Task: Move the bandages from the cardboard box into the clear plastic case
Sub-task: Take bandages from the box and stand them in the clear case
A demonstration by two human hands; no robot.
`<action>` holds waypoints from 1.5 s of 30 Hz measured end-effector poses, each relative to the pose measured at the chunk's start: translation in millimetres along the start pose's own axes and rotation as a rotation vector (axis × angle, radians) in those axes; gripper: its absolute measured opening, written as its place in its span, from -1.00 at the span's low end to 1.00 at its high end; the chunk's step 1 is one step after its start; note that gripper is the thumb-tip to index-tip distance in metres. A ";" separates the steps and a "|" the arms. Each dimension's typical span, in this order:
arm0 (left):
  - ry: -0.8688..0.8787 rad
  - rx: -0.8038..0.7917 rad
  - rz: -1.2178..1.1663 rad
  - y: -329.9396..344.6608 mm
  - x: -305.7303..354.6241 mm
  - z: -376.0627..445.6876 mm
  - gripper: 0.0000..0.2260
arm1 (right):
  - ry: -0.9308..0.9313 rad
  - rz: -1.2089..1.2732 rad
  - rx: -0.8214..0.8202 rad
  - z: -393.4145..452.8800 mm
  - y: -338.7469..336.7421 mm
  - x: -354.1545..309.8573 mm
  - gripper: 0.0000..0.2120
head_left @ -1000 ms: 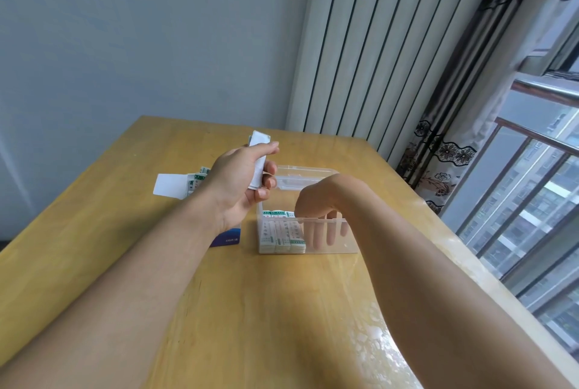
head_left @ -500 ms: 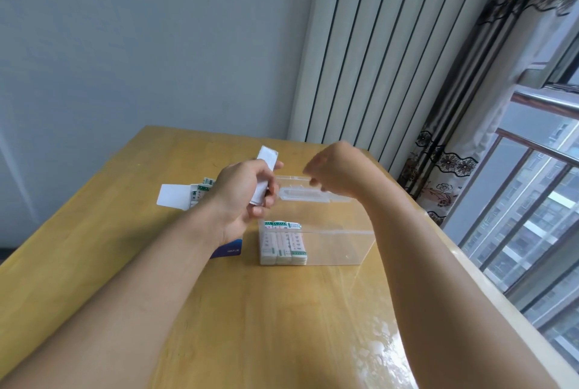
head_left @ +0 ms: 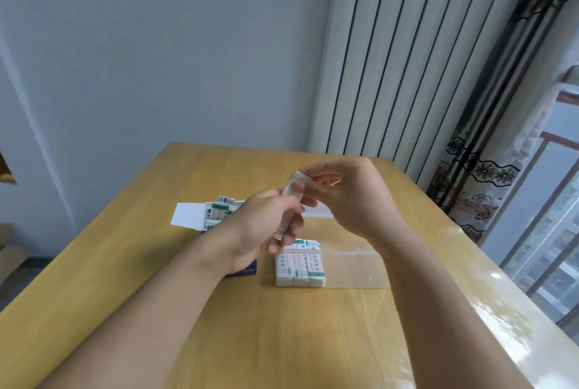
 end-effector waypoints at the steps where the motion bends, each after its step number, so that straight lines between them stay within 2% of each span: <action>1: -0.006 -0.008 0.003 -1.4 2.5 0.6 -0.88 | -0.021 -0.018 0.026 0.3 -0.6 -1.4 -0.94; 5: 0.036 -0.007 0.012 -22.5 10.8 -1.5 -0.70 | -0.047 0.010 0.083 3.7 7.1 -3.7 -0.86; 8: 0.056 -0.011 -0.071 -37.5 14.1 -5.8 -0.62 | -0.013 0.038 0.120 9.7 16.6 -4.2 -0.91; 11: 0.048 0.077 -0.175 -42.8 11.0 -5.2 -0.62 | 0.015 0.081 0.323 15.0 15.9 -4.2 -0.96; 13: 0.036 0.134 -0.254 -44.0 8.0 -2.4 -0.65 | -0.040 0.150 0.439 12.5 10.7 -7.7 -0.96; 15: 0.009 0.136 -0.334 -43.0 5.2 0.4 -0.61 | -0.125 0.102 0.483 7.1 9.9 -11.7 -0.94; 17: -0.022 0.119 -0.416 -41.0 2.5 4.5 -0.51 | -0.202 -0.127 0.437 4.5 17.4 -12.4 -0.91; 19: -0.032 0.110 -0.459 -39.6 -0.6 8.3 -0.46 | -0.254 -0.361 0.272 4.0 29.0 -11.6 -0.88; 22: -0.006 0.122 -0.492 -38.9 -3.3 10.2 -0.62 | -0.256 -0.439 -0.028 3.2 40.2 -11.9 -0.78; 24: 0.008 0.191 -0.509 -43.0 -4.9 11.8 -0.72 | -0.252 -0.351 -0.019 2.3 37.7 -15.3 -0.73; 26: 0.019 0.265 -0.489 -51.0 -4.6 11.9 -0.77 | -0.224 -0.304 0.127 3.0 29.6 -17.1 -0.75; 28: 0.049 0.327 -0.472 -61.3 -2.5 11.6 -0.79 | -0.163 -0.271 0.192 3.3 23.7 -14.6 -0.82; 31: 0.100 0.461 -0.458 -78.5 -0.3 12.1 -0.82 | -0.083 -0.285 0.085 4.4 30.0 -10.1 -0.85; 34: 0.103 0.591 -0.470 -91.1 -5.9 15.1 -0.89 | -0.058 -0.423 -0.075 18.6 54.4 -14.2 -0.79; 38: 0.066 0.662 -0.491 -95.8 -18.5 21.5 -0.90 | -0.086 -0.601 -0.235 46.0 91.6 -22.7 -0.78; 41: 0.067 0.695 -0.528 -97.2 -22.0 24.6 -0.87 | -0.078 -0.668 -0.279 55.3 112.6 -23.2 -0.75; 45: 0.067 0.717 -0.591 -99.0 -24.2 26.3 -0.87 | -0.034 -0.617 -0.283 54.4 124.9 -19.7 -0.70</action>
Point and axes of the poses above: each hand's wrist, its own z-axis towards the middle knuckle, its own y-axis out of the palm, x = y × z, the point moved 1 cm from there along z, towards the middle knuckle, and after that the axes turned 4 degrees about y, right-handed, at the moved point
